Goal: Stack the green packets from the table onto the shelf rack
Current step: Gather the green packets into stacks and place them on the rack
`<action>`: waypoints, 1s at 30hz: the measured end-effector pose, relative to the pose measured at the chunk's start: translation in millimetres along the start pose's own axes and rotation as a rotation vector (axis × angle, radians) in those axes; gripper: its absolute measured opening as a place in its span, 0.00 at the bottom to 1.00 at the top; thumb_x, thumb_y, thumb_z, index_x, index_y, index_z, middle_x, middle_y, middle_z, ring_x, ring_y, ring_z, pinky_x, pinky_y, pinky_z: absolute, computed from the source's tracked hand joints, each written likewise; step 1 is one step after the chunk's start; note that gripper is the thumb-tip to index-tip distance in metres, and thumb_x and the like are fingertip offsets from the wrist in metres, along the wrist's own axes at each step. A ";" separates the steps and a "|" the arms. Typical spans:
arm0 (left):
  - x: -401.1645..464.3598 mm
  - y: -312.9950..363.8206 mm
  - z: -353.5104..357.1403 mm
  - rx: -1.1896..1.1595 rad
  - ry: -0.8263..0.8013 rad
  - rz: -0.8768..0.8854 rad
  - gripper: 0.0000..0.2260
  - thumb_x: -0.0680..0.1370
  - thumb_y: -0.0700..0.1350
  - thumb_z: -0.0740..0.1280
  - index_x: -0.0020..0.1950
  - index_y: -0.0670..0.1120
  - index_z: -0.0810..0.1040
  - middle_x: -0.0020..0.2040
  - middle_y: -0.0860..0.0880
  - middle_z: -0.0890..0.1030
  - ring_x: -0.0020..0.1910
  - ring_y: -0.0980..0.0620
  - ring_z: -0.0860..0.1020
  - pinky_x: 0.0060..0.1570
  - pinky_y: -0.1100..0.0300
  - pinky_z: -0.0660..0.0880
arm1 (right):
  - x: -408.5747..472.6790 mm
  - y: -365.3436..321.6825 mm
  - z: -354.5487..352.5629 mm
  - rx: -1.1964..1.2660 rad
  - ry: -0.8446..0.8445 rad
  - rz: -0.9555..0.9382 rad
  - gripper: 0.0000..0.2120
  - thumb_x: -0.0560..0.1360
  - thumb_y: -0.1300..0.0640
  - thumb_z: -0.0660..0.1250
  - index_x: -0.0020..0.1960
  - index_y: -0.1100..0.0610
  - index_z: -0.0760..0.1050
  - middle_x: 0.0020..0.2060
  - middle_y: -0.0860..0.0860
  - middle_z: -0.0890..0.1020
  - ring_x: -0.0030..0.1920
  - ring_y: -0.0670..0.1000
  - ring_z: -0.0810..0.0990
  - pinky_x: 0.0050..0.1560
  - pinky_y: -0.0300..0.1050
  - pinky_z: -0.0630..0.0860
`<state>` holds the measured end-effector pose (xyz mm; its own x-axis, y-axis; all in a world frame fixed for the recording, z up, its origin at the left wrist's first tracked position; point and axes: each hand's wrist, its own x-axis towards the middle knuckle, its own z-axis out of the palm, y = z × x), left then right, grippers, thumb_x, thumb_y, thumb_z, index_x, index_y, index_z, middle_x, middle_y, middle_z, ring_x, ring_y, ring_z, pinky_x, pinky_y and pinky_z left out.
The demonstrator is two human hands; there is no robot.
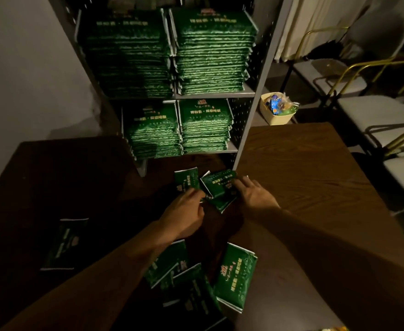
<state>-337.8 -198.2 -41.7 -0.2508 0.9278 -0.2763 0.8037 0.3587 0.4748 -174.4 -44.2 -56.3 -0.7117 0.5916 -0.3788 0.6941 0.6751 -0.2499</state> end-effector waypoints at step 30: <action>0.7 -17.4 2.8 -0.786 0.119 -0.265 0.20 0.74 0.40 0.76 0.65 0.45 0.76 0.60 0.48 0.82 0.58 0.52 0.81 0.62 0.55 0.77 | -22.7 -34.2 -18.5 0.878 -0.105 -0.015 0.11 0.76 0.63 0.71 0.57 0.53 0.77 0.50 0.51 0.81 0.48 0.49 0.81 0.48 0.40 0.82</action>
<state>-350.5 -204.1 -52.6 -0.4692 0.7913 -0.3921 0.1107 0.4932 0.8629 -183.9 -72.6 -22.7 -0.7379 0.5129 -0.4387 0.5476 0.0751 -0.8334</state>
